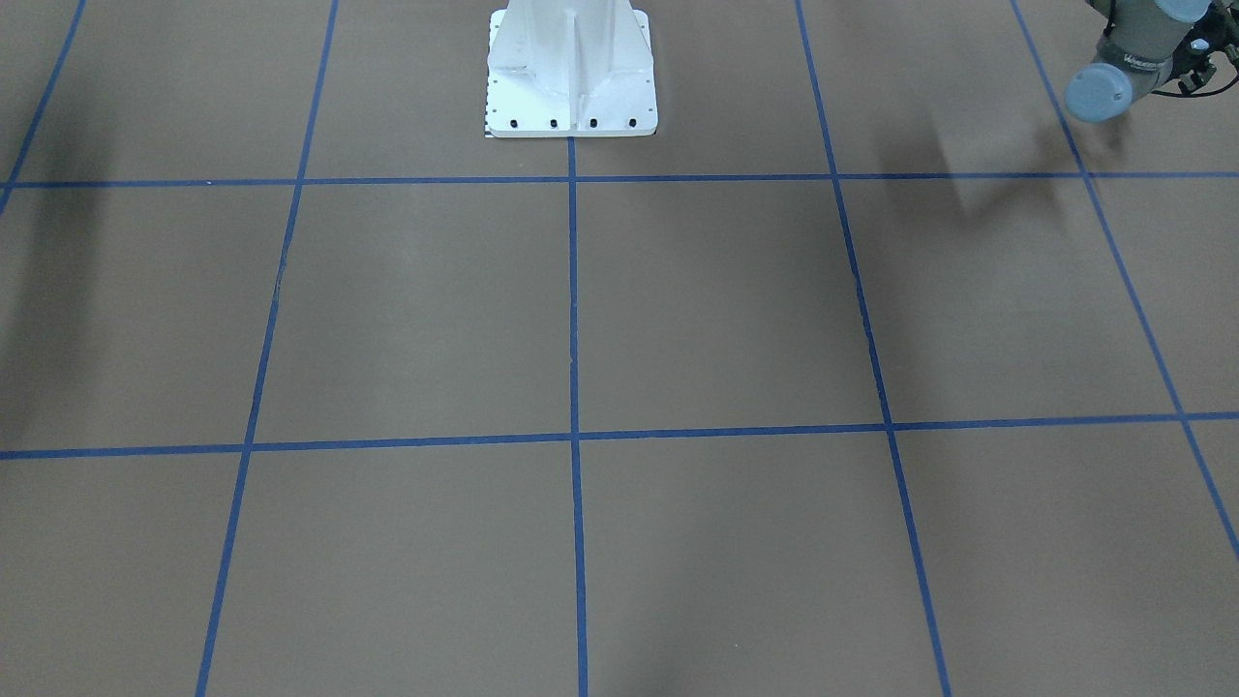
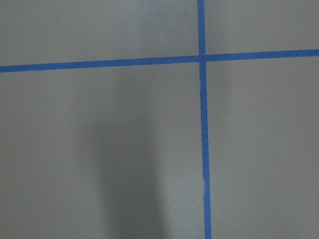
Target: Place and press bell with both arms
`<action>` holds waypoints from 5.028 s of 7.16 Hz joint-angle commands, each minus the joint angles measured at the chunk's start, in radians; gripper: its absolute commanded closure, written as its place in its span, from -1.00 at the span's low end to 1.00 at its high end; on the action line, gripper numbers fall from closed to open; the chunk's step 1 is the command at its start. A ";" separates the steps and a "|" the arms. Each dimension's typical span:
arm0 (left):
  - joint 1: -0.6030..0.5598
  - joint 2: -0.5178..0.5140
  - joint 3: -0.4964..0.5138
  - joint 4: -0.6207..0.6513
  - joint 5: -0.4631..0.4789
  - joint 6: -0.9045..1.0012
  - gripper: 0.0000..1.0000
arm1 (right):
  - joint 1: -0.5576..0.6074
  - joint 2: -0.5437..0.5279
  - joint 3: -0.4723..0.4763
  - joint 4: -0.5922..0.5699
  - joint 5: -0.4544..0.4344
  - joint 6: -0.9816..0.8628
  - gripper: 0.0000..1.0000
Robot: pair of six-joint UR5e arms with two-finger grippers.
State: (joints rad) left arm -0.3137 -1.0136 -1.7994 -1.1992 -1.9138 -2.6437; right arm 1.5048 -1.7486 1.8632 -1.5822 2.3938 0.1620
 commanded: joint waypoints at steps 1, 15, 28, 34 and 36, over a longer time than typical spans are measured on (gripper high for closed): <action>-0.089 -0.029 -0.037 0.026 0.161 0.137 1.00 | 0.000 0.001 0.007 -0.005 0.002 0.001 -1.00; -0.337 -0.870 -0.017 -0.448 0.927 1.127 1.00 | 0.000 0.008 -0.003 0.001 0.001 0.039 -1.00; -0.031 -1.398 0.652 -1.368 1.012 1.741 1.00 | -0.009 0.038 -0.058 -0.005 0.008 0.040 -1.00; 0.021 -1.421 0.724 -1.419 0.981 1.759 1.00 | -0.008 0.043 -0.059 -0.007 0.008 0.040 -1.00; 0.024 -1.421 0.741 -1.419 0.983 1.759 1.00 | -0.008 0.043 -0.059 -0.007 0.024 0.040 -1.00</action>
State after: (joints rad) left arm -0.2921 -2.4342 -1.0667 -2.6184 -0.9323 -0.8851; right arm 1.4971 -1.7058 1.8040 -1.5892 2.4070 0.2025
